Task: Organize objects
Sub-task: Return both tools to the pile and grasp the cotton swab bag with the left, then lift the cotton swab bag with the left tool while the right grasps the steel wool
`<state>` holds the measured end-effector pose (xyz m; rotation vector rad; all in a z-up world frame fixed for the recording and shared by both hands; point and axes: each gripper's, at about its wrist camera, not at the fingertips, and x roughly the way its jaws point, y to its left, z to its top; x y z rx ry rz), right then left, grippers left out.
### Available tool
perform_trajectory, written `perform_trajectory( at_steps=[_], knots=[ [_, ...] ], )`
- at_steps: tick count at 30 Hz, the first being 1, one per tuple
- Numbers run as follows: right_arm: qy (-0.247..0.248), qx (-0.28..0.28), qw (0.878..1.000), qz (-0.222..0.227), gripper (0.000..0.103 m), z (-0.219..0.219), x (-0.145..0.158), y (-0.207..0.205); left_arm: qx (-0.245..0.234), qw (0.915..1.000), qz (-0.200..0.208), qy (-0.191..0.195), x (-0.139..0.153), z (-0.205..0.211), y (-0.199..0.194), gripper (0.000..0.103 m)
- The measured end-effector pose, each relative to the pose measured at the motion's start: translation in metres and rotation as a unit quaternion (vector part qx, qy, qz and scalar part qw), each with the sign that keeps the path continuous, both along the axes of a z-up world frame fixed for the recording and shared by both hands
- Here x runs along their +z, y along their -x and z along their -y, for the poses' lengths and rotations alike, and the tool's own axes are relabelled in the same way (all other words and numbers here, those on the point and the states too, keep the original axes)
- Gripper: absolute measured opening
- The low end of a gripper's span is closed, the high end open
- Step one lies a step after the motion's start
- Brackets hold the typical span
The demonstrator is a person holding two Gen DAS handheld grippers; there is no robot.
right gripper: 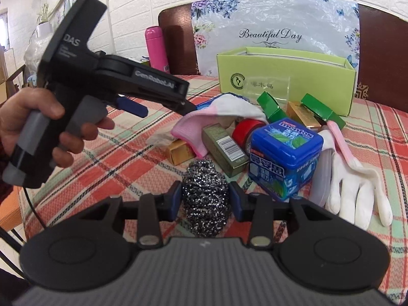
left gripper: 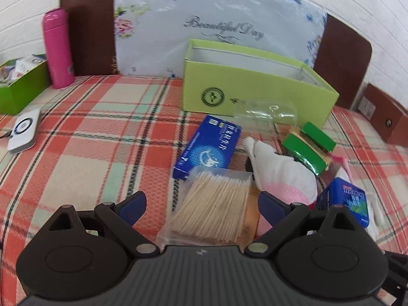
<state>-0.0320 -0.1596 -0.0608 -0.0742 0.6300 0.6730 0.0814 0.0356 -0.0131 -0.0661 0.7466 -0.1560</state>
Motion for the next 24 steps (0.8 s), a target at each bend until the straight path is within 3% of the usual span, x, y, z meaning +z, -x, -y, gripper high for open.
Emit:
perform_trajectory(
  at_steps=[2,4,6,7,9,12,15,18,20,23,24],
  knots=[
    [-0.005,-0.002,1.000,-0.004,0.039,0.001,0.000,-0.001,-0.018,0.9998,-0.002,-0.010,-0.004,0.006,-0.003,0.095],
    [-0.003,-0.001,1.000,-0.003,0.039,0.002,0.001,-0.001,-0.030,0.9993,-0.019,-0.010,-0.010,0.006,-0.009,0.080],
    [-0.001,0.000,1.000,-0.001,0.039,0.002,0.001,0.000,-0.028,0.9979,-0.036,0.046,-0.013,-0.006,-0.013,0.055],
    [0.000,0.000,1.000,0.000,0.039,0.002,0.002,0.000,-0.019,0.9964,-0.045,0.069,-0.012,-0.012,-0.013,0.048],
    [0.001,-0.001,1.000,-0.002,0.039,0.003,0.003,0.000,-0.011,0.9957,-0.050,0.078,-0.009,-0.018,-0.007,0.030],
    [0.009,-0.013,1.000,-0.021,0.038,0.005,0.009,-0.002,-0.015,0.9972,-0.048,0.056,-0.005,-0.019,0.015,0.024],
    [0.012,-0.037,0.998,-0.051,0.038,0.013,0.018,-0.005,-0.024,0.9978,-0.046,0.041,0.000,-0.020,0.044,0.023],
    [0.011,-0.039,0.998,-0.051,0.040,0.021,0.023,-0.002,-0.019,0.9984,-0.041,0.035,-0.001,-0.023,0.070,0.024],
    [0.014,-0.035,0.998,-0.045,0.041,0.024,0.023,0.001,-0.013,0.9985,-0.045,0.029,-0.005,-0.023,0.075,0.035],
    [0.016,-0.032,0.998,-0.044,0.041,0.025,0.021,0.003,0.006,0.9980,-0.056,0.028,-0.014,-0.024,0.073,0.060],
    [0.016,-0.031,0.998,-0.043,0.042,0.026,0.020,0.005,0.011,0.9979,-0.059,0.025,-0.016,-0.024,0.071,0.060]
  ],
)
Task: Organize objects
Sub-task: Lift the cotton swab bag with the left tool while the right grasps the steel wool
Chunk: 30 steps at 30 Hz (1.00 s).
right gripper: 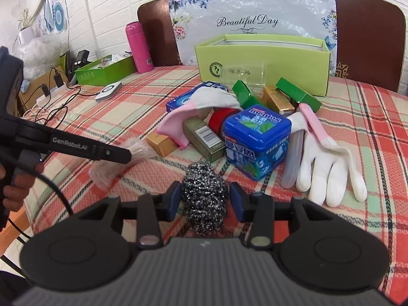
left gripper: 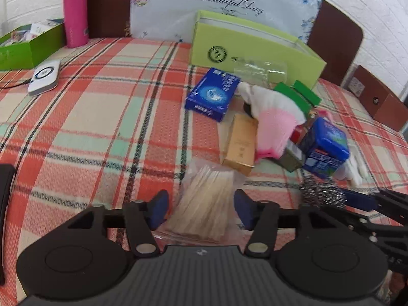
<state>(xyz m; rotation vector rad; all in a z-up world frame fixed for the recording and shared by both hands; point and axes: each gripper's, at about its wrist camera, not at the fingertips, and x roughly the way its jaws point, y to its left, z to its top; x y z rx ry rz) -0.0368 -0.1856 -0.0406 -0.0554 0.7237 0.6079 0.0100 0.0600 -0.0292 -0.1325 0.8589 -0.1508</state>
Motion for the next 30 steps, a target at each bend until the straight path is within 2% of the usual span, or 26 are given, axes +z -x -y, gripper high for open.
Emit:
perform_trajectory(
  at_steps=[4,9,13,14,15,17,19,23,27,30],
  knots=[
    [0.010,0.000,1.000,0.004,0.047,0.001,0.000,0.005,-0.022,0.9998,-0.003,0.000,-0.002,0.002,0.002,0.060],
    [0.010,0.004,1.000,0.000,0.048,-0.001,-0.002,0.004,-0.023,0.9997,0.000,0.000,-0.004,0.003,0.004,0.057],
    [0.011,0.010,1.000,-0.011,0.041,-0.004,-0.007,0.001,-0.031,0.9995,-0.001,0.002,-0.004,0.004,0.005,0.053],
    [0.011,0.011,1.000,-0.013,0.039,-0.004,-0.008,0.001,-0.033,0.9994,-0.001,0.000,-0.004,0.005,0.005,0.046],
    [0.011,0.010,1.000,-0.014,0.038,-0.004,-0.008,0.001,-0.036,0.9993,0.000,-0.002,-0.004,0.005,0.006,0.036],
    [0.008,0.012,1.000,-0.014,0.035,-0.003,-0.005,0.001,-0.040,0.9992,0.000,0.002,-0.002,0.004,0.007,0.029],
    [-0.003,0.020,1.000,-0.015,0.035,0.000,0.002,0.000,-0.045,0.9989,0.002,0.008,0.003,0.003,0.008,0.026],
    [-0.045,0.039,0.998,-0.006,0.035,0.012,0.028,-0.005,-0.066,0.9970,0.038,0.011,0.030,0.003,0.012,0.025],
    [-0.063,0.042,0.997,0.033,0.035,0.022,0.060,-0.014,-0.082,0.9919,0.097,0.004,0.068,0.007,0.008,0.025],
    [-0.055,0.028,0.995,0.076,0.035,0.026,0.081,-0.026,-0.089,0.9869,0.135,0.009,0.092,0.012,-0.002,0.025]
  ],
)
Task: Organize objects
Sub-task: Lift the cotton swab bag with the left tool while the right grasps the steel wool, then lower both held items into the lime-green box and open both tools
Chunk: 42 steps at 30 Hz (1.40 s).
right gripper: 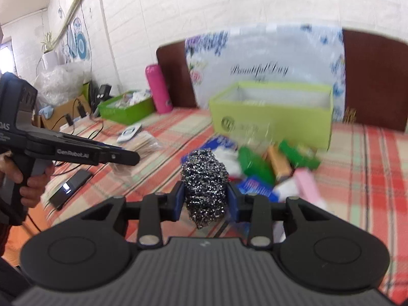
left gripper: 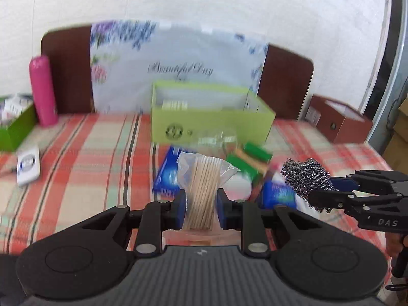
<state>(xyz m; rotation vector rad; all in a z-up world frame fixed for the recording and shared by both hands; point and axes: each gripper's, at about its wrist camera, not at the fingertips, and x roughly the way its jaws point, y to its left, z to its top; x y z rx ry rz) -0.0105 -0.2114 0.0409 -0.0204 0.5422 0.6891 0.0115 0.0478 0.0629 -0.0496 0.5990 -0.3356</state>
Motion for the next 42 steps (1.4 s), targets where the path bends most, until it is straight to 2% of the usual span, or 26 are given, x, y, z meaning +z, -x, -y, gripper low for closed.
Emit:
perform_trajectory(
  at_steps=[4,7,11,17,27,32,37,38,39,40,41,42],
  knots=[
    [0.000,-0.026,0.999,0.038,0.035,0.003,0.022,-0.024,-0.004,0.9991,0.039,0.014,0.025,0.014,-0.021,0.025],
    [0.001,-0.048,0.997,0.056,0.035,0.005,0.032,-0.046,-0.004,0.9983,0.051,0.029,0.037,0.024,-0.042,0.025],
    [0.002,-0.068,0.996,0.064,0.035,0.004,0.042,-0.081,-0.010,0.9975,0.054,0.044,0.050,0.040,-0.073,0.025],
    [0.023,-0.099,0.993,0.055,0.035,-0.004,0.042,-0.142,0.006,0.9978,0.054,0.037,0.054,0.062,-0.126,0.025],
    [0.063,-0.130,0.989,0.009,0.035,-0.026,-0.001,-0.240,0.042,0.9989,0.001,0.018,0.018,0.076,-0.225,0.025],
    [0.081,-0.126,0.988,-0.029,0.035,-0.039,-0.028,-0.279,0.042,0.9990,-0.015,-0.004,0.003,0.082,-0.257,0.025],
    [0.099,-0.114,0.987,-0.049,0.038,-0.050,-0.049,-0.302,0.039,0.9987,-0.028,-0.016,-0.012,0.085,-0.278,0.026],
    [0.104,-0.108,0.987,-0.051,0.041,-0.052,-0.051,-0.304,0.046,0.9985,-0.024,-0.019,-0.014,0.085,-0.280,0.031],
    [0.110,-0.108,0.987,-0.047,0.045,-0.054,-0.052,-0.304,0.052,0.9983,-0.015,-0.022,-0.014,0.085,-0.280,0.049],
    [0.116,-0.112,0.986,-0.037,0.056,-0.055,-0.051,-0.302,0.061,0.9977,-0.007,-0.027,-0.013,0.085,-0.278,0.062],
    [0.118,-0.116,0.986,-0.023,0.064,-0.053,-0.048,-0.299,0.072,0.9969,0.003,-0.030,-0.011,0.083,-0.275,0.082],
    [0.116,-0.121,0.986,-0.008,0.066,-0.051,-0.044,-0.296,0.079,0.9963,0.015,-0.028,-0.008,0.081,-0.271,0.086]
  ],
)
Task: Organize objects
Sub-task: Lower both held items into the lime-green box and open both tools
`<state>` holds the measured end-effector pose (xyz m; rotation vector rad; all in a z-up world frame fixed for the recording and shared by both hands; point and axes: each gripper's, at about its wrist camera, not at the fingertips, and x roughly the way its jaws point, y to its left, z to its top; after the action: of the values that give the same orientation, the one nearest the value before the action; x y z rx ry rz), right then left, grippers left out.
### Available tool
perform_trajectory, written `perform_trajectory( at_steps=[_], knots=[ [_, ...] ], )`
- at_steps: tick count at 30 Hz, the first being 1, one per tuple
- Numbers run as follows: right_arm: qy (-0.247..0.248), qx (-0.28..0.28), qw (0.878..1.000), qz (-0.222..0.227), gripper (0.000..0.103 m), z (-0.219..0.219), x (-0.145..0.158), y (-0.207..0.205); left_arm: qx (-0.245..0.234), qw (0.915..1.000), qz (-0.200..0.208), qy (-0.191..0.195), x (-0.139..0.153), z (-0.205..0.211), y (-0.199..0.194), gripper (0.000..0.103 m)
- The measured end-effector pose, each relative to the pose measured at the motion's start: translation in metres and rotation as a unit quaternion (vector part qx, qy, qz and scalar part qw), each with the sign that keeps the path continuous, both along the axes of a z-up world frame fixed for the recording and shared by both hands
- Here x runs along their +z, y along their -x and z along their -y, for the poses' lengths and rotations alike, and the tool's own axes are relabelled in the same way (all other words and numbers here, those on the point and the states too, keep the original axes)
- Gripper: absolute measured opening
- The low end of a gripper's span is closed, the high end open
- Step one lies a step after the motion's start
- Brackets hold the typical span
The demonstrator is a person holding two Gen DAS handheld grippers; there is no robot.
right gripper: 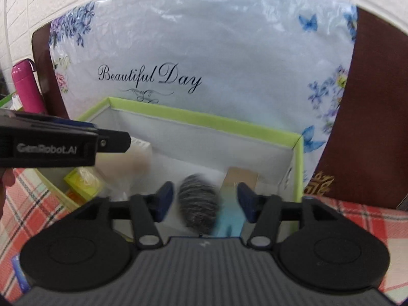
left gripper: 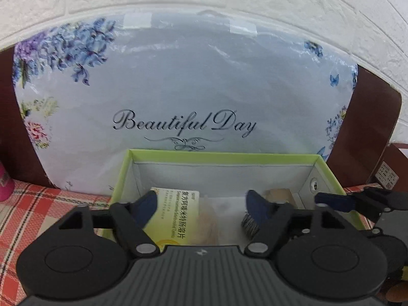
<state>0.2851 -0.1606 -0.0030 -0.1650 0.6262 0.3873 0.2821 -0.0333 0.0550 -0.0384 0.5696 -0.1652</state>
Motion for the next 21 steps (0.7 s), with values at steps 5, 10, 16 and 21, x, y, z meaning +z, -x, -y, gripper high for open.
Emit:
perform_trajectory(
  at_steps=[5,10,16,21],
  knots=[
    [-0.021,-0.020,0.998,0.057,0.094,0.019,0.028,0.021,-0.007,0.9995,0.011,0.028,0.018,-0.009,0.019,0.087],
    [-0.035,-0.019,0.996,0.076,0.103,0.029,0.045,0.043,0.002,0.9998,0.012,0.016,0.030,-0.003,0.044,0.090],
    [-0.036,-0.011,0.996,0.083,0.103,0.035,0.053,0.079,-0.008,0.9998,0.017,0.009,0.041,0.000,0.087,0.098],
    [-0.041,-0.015,0.995,0.089,0.103,0.043,0.054,0.116,0.013,0.9988,0.025,-0.040,0.040,0.005,0.127,0.099]
  ],
)
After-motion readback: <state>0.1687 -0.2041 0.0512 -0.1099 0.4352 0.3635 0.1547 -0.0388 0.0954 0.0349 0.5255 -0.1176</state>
